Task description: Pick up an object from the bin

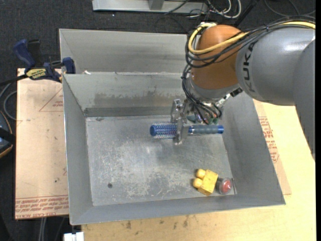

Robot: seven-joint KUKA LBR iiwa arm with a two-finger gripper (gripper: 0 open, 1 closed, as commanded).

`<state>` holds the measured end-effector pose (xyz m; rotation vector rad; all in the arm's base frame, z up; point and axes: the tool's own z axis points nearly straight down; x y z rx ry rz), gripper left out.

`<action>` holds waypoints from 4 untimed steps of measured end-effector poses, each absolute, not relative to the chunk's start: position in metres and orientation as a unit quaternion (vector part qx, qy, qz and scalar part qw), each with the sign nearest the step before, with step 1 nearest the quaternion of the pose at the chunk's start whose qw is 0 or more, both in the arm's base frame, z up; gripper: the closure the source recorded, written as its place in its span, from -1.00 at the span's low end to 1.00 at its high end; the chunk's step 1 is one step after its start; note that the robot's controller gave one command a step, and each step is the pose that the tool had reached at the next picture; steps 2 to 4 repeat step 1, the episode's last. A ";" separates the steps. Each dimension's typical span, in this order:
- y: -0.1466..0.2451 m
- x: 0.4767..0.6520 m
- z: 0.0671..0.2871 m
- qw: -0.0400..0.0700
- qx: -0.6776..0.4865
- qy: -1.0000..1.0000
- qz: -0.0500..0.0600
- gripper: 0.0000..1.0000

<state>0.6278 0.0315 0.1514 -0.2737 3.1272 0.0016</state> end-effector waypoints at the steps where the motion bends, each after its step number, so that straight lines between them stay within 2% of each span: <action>1: 0.032 0.629 0.185 0.003 -0.088 0.996 0.000 1.00; 4: 0.032 0.629 0.185 0.003 -0.088 0.996 0.000 1.00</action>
Offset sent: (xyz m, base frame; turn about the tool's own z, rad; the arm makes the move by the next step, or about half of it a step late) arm 0.0001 -0.0001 0.0321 0.0000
